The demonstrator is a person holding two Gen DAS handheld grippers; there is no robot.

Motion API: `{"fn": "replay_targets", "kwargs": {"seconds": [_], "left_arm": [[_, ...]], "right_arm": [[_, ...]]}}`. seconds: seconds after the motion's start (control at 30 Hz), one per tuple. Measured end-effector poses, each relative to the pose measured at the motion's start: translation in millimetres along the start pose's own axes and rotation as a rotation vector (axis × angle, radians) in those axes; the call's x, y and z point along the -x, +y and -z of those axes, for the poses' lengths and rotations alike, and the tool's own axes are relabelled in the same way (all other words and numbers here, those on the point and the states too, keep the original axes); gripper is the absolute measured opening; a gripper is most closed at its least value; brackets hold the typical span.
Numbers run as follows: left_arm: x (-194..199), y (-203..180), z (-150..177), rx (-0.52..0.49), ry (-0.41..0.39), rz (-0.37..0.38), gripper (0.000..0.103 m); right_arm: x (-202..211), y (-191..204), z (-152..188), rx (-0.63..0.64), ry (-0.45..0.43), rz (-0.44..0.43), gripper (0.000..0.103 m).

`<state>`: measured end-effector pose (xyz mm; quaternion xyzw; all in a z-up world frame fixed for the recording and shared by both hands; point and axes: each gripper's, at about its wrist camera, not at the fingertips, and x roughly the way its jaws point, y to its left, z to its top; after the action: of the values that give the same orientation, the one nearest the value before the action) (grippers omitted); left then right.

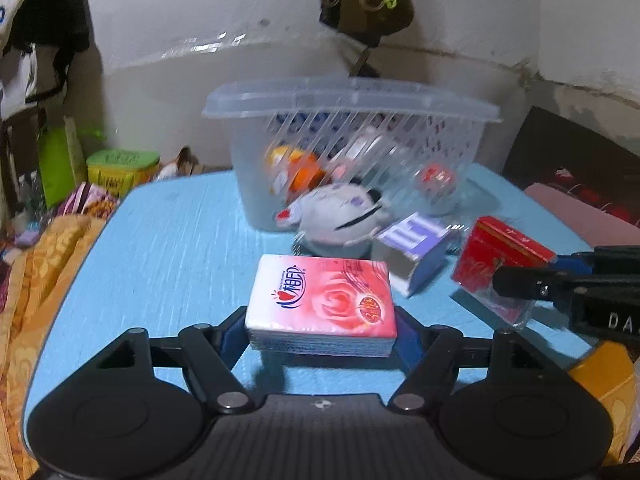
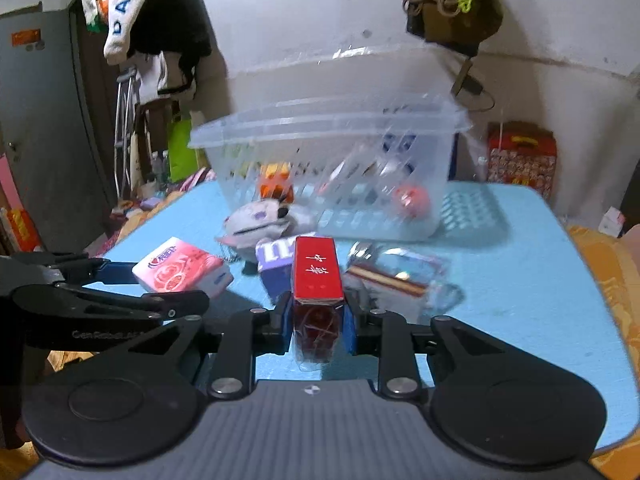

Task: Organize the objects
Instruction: 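Grasp the pink tissue pack with the left gripper while the right grasps the red box, then carry both packs over the basket and release them inside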

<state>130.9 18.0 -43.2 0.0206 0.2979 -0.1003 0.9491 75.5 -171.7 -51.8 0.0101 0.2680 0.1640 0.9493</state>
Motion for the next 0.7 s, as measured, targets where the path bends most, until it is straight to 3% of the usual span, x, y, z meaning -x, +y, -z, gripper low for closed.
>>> {"fn": "replay_targets", "kwargs": {"seconds": [0.47, 0.7], "left_arm": [[36.4, -12.2, -11.5, -0.041, -0.153, 0.018, 0.076], [38.4, -12.0, -17.0, -0.036, -0.169, 0.031, 0.076]], "right_arm": [[33.3, -18.3, -4.2, 0.014, -0.115, 0.053, 0.027], [39.3, -29.4, -7.5, -0.015, -0.129, 0.028, 0.027]]}}
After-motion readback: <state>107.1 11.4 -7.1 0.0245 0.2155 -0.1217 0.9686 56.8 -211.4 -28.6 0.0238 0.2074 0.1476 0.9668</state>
